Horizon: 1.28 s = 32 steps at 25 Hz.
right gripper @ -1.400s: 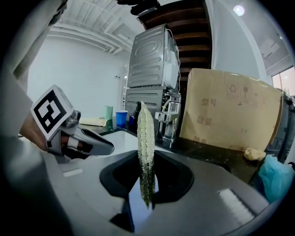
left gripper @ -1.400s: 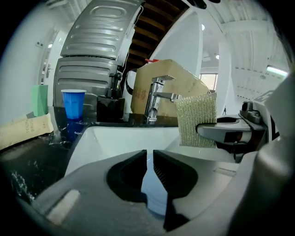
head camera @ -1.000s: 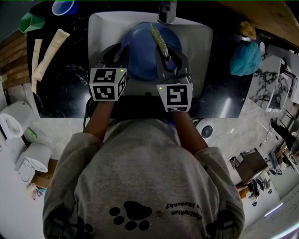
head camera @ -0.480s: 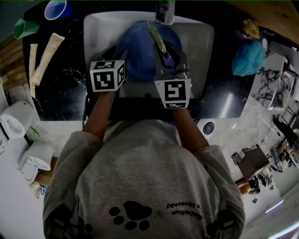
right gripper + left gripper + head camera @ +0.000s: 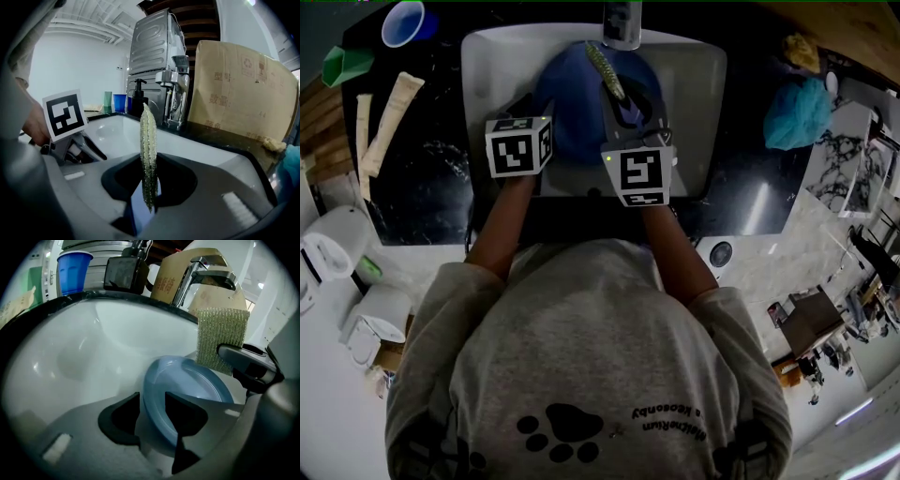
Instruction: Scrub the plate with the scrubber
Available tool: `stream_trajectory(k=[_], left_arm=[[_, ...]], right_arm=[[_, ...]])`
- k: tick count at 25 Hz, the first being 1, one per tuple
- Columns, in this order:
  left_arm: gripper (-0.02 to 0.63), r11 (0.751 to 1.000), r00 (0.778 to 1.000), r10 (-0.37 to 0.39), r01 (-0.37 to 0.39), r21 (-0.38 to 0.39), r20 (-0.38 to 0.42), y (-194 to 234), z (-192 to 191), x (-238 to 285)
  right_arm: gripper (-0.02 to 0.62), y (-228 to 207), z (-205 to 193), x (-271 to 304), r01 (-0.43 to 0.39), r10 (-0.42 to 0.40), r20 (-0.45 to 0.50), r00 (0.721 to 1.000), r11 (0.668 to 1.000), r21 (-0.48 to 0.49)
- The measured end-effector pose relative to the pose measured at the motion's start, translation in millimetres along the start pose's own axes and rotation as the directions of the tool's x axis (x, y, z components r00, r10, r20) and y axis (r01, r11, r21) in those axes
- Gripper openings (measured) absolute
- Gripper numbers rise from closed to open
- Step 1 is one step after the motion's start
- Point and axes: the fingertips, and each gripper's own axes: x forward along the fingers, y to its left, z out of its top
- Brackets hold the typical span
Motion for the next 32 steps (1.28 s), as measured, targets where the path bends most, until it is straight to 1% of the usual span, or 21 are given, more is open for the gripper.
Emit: stream_trajectory(k=[3,6,8,11,12,14,17,19,21,24,27,29,32], left_arm=[[0.176,1.000,0.999,0.026,-0.026,-0.007,-0.033,0,-6,5],[0.176,0.998,0.997,0.011,-0.016,-0.058,-0.083,-4,-18,12],[0.175,0.998,0.996,0.019,-0.024,-0.061,-0.087,-5,-19,15],[0.171,0.998,0.996,0.041,-0.044,-0.036,-0.073,-5,-17,18],[0.150,0.998,0.995,0.056,-0.058,-0.029,-0.077,-4,-18,19],[0.080,0.996,0.993,0.079,-0.082,-0.032,-0.090,-2,-20,21],[0.071,0.995,0.994,0.062,-0.068,-0.068,-0.088,-5,-18,26],[0.066,0.995,0.995,0.049,-0.056,-0.079,-0.083,-7,-17,28],[0.056,0.993,0.998,0.023,-0.031,-0.113,-0.065,-9,-14,27],[0.033,0.984,1.000,-0.017,0.017,-0.180,0.000,-10,-9,24],[0.022,0.976,0.998,-0.033,0.044,-0.212,0.059,-10,-3,16],[0.017,0.978,0.994,-0.030,0.050,-0.201,0.102,-12,5,8],[0.018,0.990,0.986,-0.028,0.050,-0.134,0.164,-16,18,-4]], right_arm=[[0.069,-2,-2,1,0.004,-0.004,-0.002,1.000,1.000,0.004],[0.070,-3,-1,0,0.007,-0.007,0.000,1.000,1.000,0.009],[0.069,-3,0,0,0.009,-0.009,0.004,1.000,1.000,0.012],[0.069,-6,1,-1,0.014,-0.014,0.009,1.000,1.000,0.017],[0.070,-7,1,-2,0.017,-0.017,0.010,1.000,1.000,0.019],[0.070,-10,0,-3,0.023,-0.024,0.010,1.000,0.999,0.022],[0.069,-12,2,-5,0.030,-0.030,0.014,0.999,0.999,0.022],[0.070,-13,4,-7,0.032,-0.033,0.018,0.999,0.999,0.021],[0.071,-14,5,-10,0.037,-0.037,0.020,0.999,0.999,0.020],[0.071,-17,9,-16,0.044,-0.045,0.024,0.999,0.999,0.010],[0.071,-18,12,-22,0.050,-0.049,0.031,0.998,0.999,-0.009],[0.069,-17,12,-25,0.054,-0.053,0.022,0.998,0.998,-0.033],[0.069,-13,3,-30,0.060,-0.061,-0.014,0.998,0.996,-0.071]])
